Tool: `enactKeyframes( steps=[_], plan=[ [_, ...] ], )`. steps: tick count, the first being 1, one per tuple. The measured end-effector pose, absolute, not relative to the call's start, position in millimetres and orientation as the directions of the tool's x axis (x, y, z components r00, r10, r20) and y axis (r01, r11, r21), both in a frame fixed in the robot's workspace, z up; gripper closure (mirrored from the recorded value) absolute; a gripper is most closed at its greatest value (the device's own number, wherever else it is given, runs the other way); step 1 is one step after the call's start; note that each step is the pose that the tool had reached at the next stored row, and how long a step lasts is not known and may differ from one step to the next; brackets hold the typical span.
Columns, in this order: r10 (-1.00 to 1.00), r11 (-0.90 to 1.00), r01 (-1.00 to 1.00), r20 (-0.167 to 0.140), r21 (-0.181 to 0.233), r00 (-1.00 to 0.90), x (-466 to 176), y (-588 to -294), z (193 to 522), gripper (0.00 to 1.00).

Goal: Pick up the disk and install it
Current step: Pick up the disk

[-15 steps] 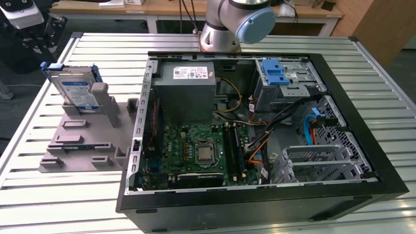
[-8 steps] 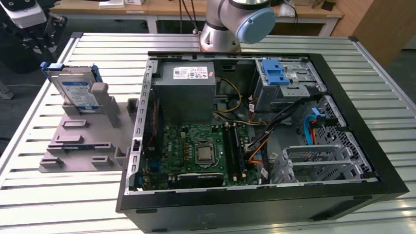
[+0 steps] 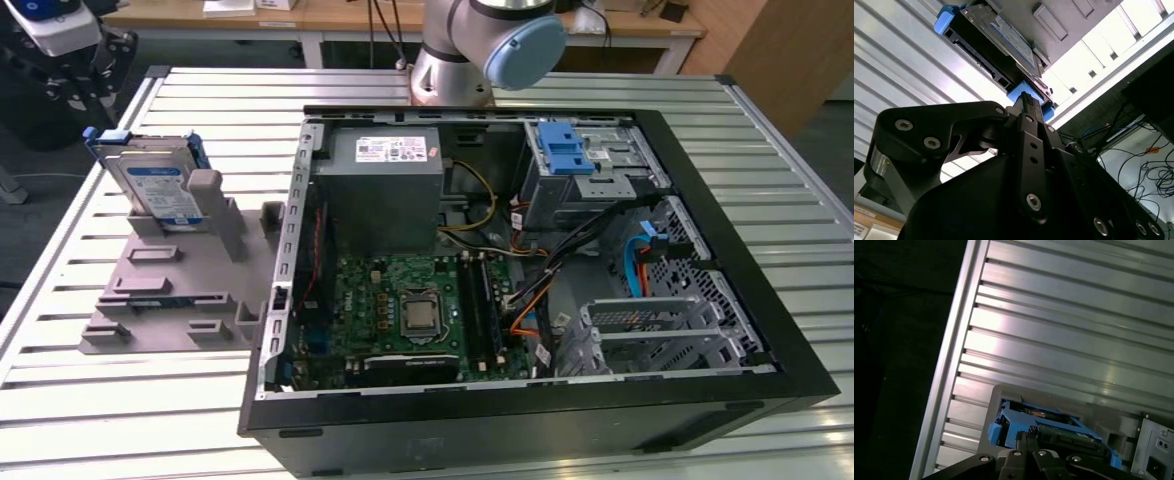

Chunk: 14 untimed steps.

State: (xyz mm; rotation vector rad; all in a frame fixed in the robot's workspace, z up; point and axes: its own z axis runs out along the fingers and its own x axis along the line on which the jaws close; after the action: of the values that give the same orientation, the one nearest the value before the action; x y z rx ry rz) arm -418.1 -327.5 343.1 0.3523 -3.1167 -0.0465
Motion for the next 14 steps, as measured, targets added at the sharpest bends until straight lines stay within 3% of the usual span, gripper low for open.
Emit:
enactKeyframes(
  steps=[14],
  plan=[
    [-0.320,0.947,-0.320,0.001,0.030,-0.947,-418.1,-327.5,343.1,0.89]
  ],
)
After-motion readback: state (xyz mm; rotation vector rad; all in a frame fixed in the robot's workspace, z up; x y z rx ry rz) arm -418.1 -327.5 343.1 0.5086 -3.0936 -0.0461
